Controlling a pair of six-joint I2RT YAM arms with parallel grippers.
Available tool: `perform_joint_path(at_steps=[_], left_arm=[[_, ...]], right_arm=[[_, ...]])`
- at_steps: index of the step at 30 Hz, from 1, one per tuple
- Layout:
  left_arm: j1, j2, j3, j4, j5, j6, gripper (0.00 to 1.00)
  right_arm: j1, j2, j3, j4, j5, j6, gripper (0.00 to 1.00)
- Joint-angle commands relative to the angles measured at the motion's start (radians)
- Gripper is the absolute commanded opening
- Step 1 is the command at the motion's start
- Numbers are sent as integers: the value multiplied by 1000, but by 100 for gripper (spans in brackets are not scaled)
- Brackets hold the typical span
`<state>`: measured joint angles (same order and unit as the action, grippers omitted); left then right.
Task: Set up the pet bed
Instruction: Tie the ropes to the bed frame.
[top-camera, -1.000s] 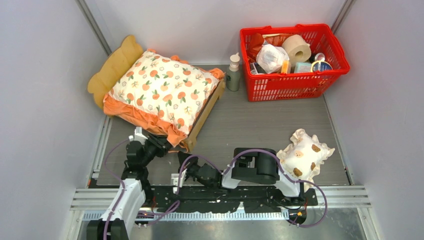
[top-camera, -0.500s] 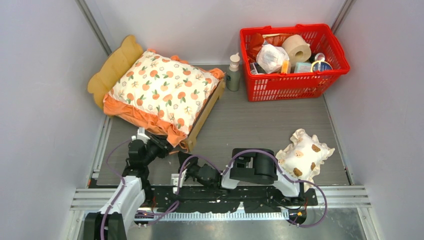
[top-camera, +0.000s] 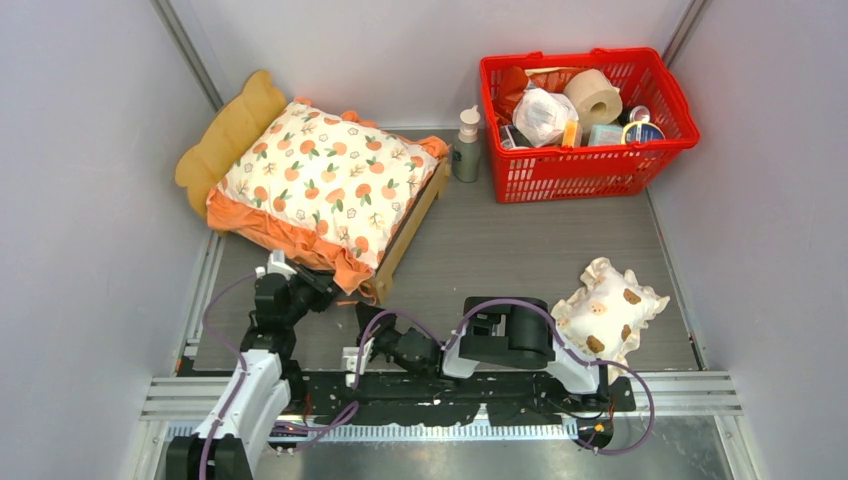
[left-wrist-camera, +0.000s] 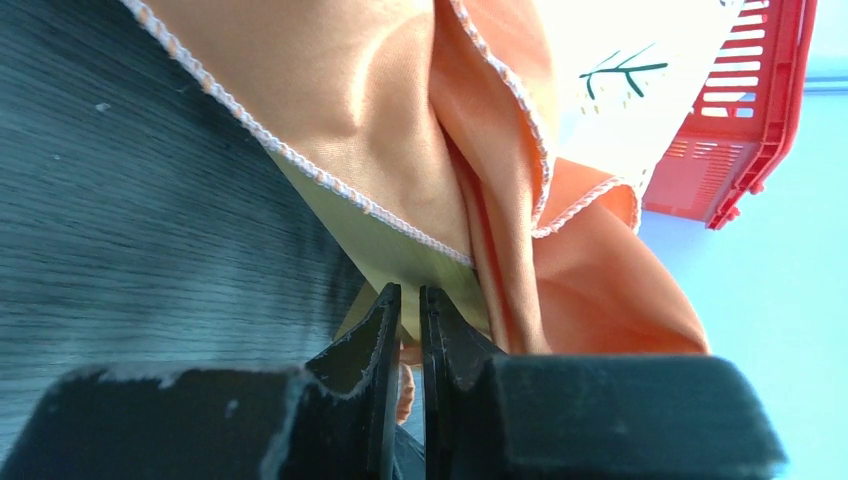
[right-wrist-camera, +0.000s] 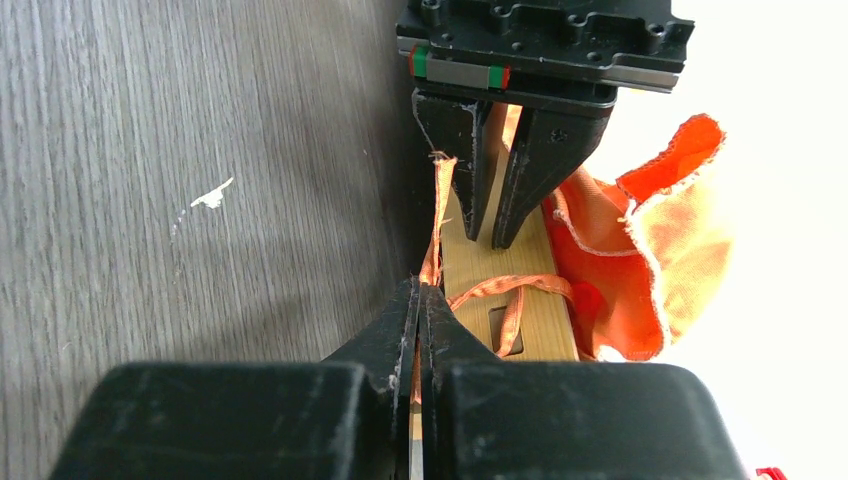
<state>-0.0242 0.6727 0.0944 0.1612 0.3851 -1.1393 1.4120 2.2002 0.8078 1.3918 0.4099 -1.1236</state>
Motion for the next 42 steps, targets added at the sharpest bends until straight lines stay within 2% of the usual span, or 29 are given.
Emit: perform_joint_path(at_steps=[1,6,9,17,20,24,27,31,36,42], left_arm=[[-2,-7,38,-30,-24,35,16],[-2,-15,43,-18,60,26,22],[-2,-25,54,-84,34,43,26],[0,-36,152,-308,-76,158,29],[6,-34,190,-406,-41,197,28],[36,-70,222,-592,-10,237,33],[86,-107,200,-575,74,214,34],[94,-121,187,-561,154,209,35],[102,-140,222,-620,171,257,37],[102,-150,219,-611,204,243,34]], right_arm=[[5,-2,0,93,5,-7,5],[5,-4,-3,95,8,-9,5],[5,-7,-7,97,11,-7,5],[5,-9,-7,108,27,8,5],[5,-15,-14,115,31,38,5],[-3,-25,-28,132,24,97,5],[-5,-22,-28,138,24,118,5],[-7,-24,-23,136,23,129,5],[-13,-34,-18,116,14,135,5],[-16,-37,-7,97,9,139,5]])
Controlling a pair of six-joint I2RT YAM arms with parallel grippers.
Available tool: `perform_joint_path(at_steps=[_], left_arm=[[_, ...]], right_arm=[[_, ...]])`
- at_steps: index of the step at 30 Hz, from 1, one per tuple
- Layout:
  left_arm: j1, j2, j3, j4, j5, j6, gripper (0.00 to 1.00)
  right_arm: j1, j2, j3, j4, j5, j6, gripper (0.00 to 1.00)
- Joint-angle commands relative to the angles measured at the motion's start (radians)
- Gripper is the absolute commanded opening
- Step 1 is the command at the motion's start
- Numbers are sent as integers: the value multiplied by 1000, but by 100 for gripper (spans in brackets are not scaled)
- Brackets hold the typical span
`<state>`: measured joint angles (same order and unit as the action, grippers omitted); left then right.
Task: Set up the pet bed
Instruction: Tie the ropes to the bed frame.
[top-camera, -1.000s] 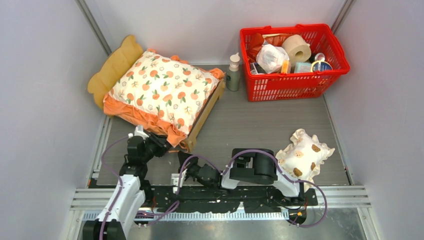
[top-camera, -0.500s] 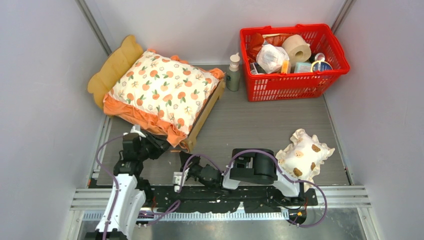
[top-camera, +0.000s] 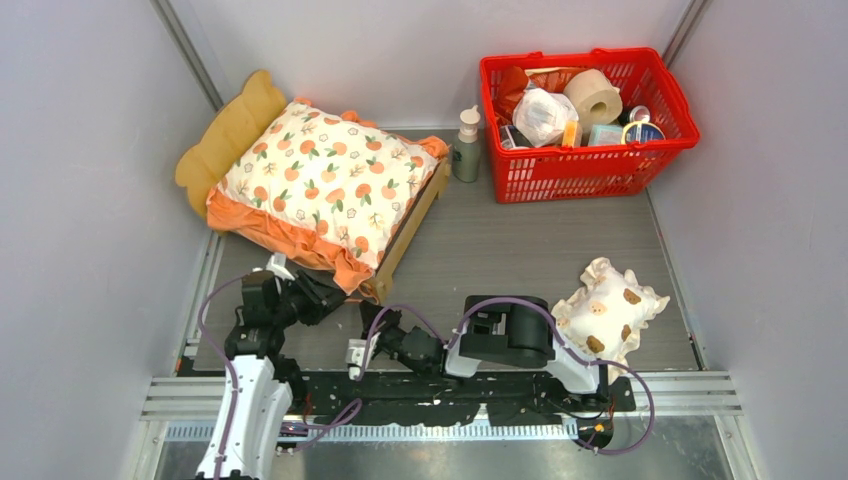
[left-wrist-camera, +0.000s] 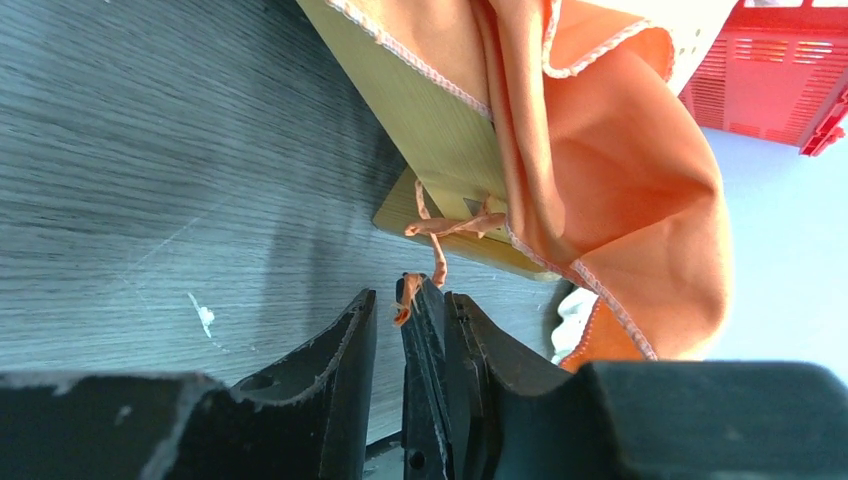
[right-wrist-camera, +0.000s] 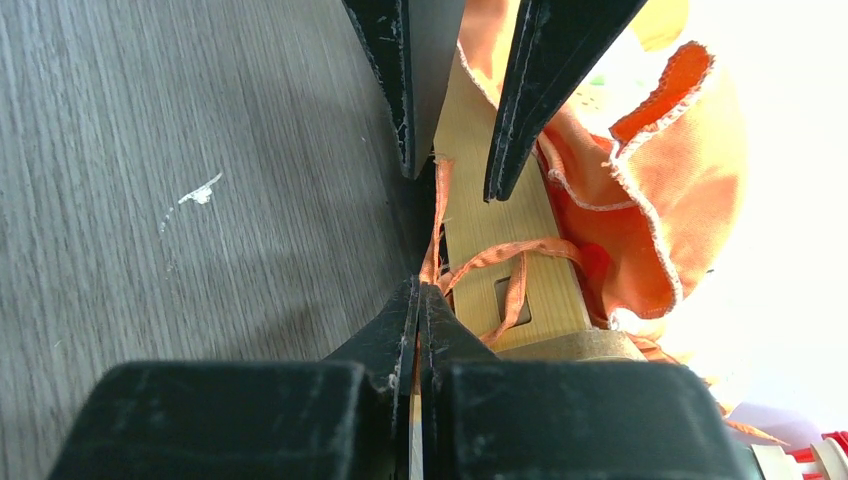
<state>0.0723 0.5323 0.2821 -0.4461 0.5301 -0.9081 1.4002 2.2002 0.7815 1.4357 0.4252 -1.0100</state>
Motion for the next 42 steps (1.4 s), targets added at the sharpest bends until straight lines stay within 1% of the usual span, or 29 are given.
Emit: perform_joint_path(at_steps=[1,5,9,13,18,22,24,27,28,30,31,32,33,34,35,37,39,42], left_arm=[[6,-12,28,-1,58,10,33],[5,-4,5,34,5,-4,30],[6,12,-29,141,16,-53,30],[6,44,-46,213,40,-77,30],[6,43,-67,200,69,-92,25],[6,26,-62,163,68,-80,26],[6,25,-67,170,59,-80,22],[6,27,-93,214,48,-115,3],[6,29,-97,229,50,-129,0],[6,30,-95,235,47,-141,0],[6,32,-93,229,41,-144,0],[7,33,-92,224,32,-147,0],[7,35,-91,222,28,-149,0],[7,37,-91,220,22,-150,0],[7,39,-92,216,18,-152,0],[7,41,-102,233,9,-164,0],[7,44,-107,248,1,-171,0],[7,50,-105,253,-3,-168,0]], right_arm=[[-5,-38,19,51,-7,25,5],[-4,-40,23,52,-13,27,5],[-4,-41,23,55,-19,27,5],[-4,-42,24,55,-20,24,5],[-6,-36,31,56,-18,29,5],[-8,-35,33,57,-20,35,5],[-9,-35,32,59,-20,35,5],[-9,-39,32,62,-21,34,5],[-9,-40,32,63,-20,33,5],[-9,-42,28,70,-16,33,14],[-9,-50,19,81,-13,36,22],[-9,-55,12,86,-14,48,27],[-9,-70,-6,96,-17,57,34],[-9,-79,-30,97,-23,76,37],[-9,-101,-43,95,-41,88,43],[-9,-139,-81,83,-66,117,50],[-10,-174,-117,70,-85,134,55],[-19,-242,-161,30,-135,167,58]])
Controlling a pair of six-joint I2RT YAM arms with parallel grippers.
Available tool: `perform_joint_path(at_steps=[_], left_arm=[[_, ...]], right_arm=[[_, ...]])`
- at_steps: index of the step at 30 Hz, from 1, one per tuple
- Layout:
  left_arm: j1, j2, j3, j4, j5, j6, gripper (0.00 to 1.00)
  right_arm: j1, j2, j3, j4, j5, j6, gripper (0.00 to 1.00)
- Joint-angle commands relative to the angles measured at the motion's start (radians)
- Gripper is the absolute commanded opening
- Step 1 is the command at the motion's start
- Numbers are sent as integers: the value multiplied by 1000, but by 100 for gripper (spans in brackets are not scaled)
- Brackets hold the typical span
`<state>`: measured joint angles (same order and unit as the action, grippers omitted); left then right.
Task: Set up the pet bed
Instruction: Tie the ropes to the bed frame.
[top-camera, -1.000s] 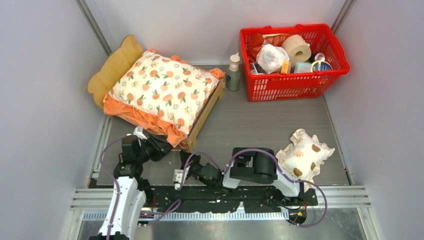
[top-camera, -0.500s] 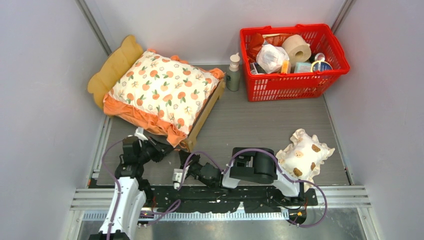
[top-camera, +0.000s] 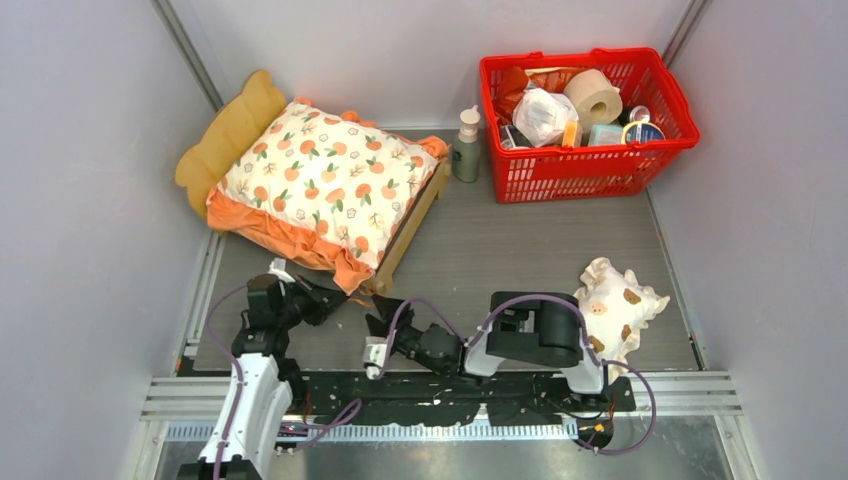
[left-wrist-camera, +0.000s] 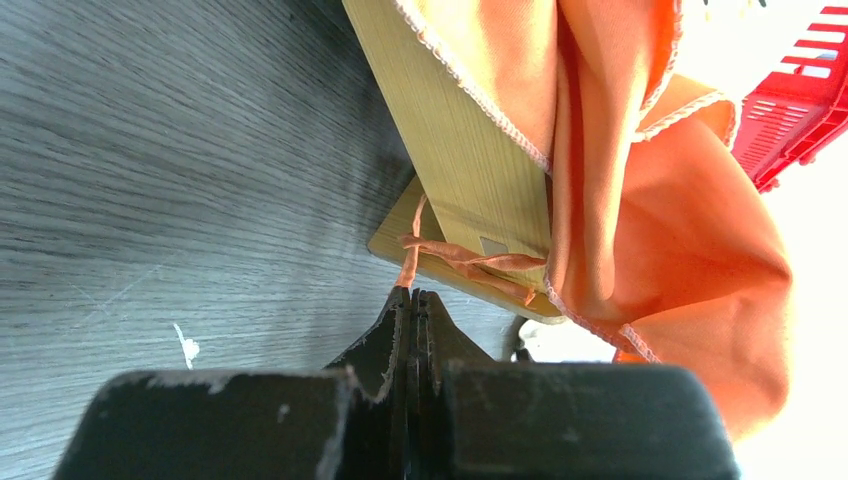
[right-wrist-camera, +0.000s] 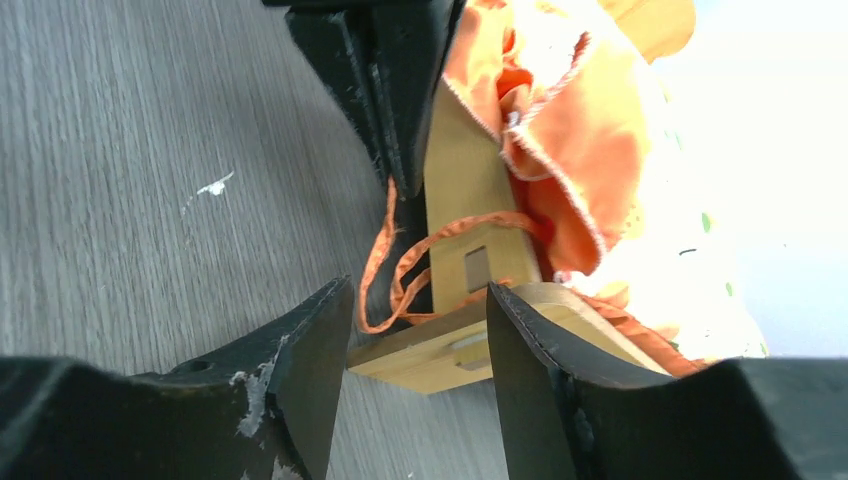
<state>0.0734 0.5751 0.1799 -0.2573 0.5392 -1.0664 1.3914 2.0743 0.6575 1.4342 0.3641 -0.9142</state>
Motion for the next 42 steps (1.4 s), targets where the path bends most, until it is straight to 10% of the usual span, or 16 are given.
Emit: perform_joint_path(at_steps=[1,10,18,42], left_arm=[[5,5,-7,68,-15,-10,0],[6,20,-37,115,-12,-26,0],[5,30,-36,132,-4,-21,0],[6,17,-42,125,8,-23,0]], right_arm=[[-17,-131,-42,0,-83,78,56],[-37,-131,-6,-48,-18,43,52],[-25,-244,60,-330,120,412,50],[21,-141,161,-308,206,227,44]])
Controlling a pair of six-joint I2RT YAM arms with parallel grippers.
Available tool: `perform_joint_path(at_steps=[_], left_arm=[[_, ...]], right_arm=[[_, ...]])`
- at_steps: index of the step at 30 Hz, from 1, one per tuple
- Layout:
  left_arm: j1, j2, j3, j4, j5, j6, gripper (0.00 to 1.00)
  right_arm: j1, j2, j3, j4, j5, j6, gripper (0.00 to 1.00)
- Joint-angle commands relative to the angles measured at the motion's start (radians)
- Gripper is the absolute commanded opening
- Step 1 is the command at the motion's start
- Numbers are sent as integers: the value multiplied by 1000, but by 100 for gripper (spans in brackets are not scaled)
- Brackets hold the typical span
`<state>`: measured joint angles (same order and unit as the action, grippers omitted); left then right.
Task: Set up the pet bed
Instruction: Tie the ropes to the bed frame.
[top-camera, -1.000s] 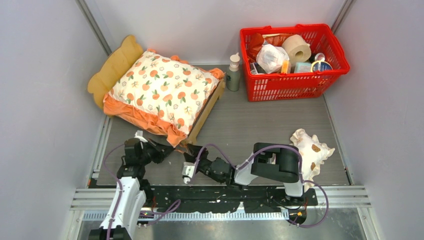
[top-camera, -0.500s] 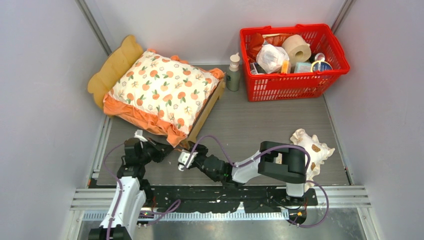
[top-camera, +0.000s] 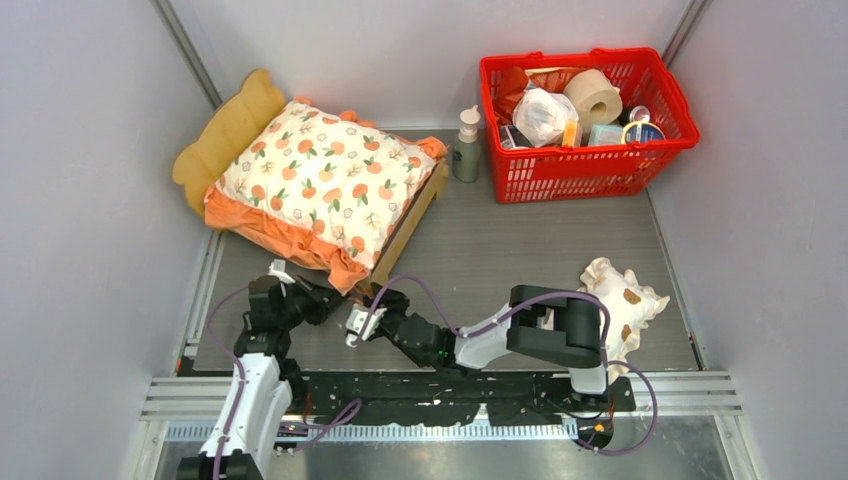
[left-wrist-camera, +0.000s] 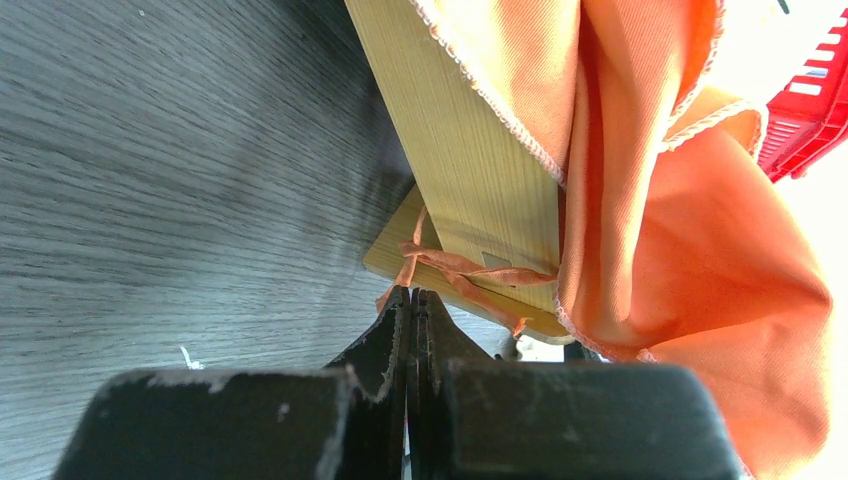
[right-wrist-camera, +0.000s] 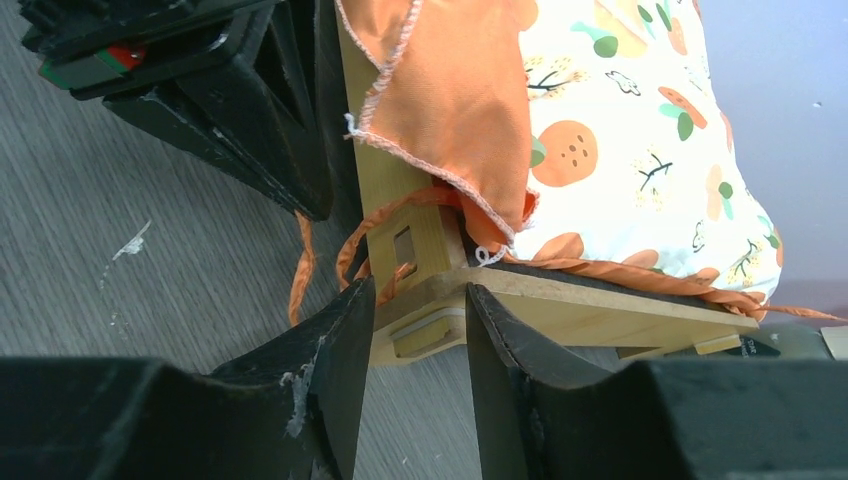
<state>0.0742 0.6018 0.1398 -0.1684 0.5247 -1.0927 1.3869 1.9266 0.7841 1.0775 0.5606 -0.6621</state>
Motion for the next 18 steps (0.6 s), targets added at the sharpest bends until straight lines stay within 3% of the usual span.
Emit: perform_joint_path(at_steps=[1,11,15,18], left_arm=[[4,-9,1,35,21,3,0],[5,-8,36,-26,-50,45,0],[6,-9,41,-24,-45,42,0],[4,-12,46,-30,-41,44,0]], right_arm=[[31,4,31,66,26,-34,44],[45,-61,75,60,226,17,55],[41,-115,153,-112,399,183,61],[33,-194,200,-380,496,454,61]])
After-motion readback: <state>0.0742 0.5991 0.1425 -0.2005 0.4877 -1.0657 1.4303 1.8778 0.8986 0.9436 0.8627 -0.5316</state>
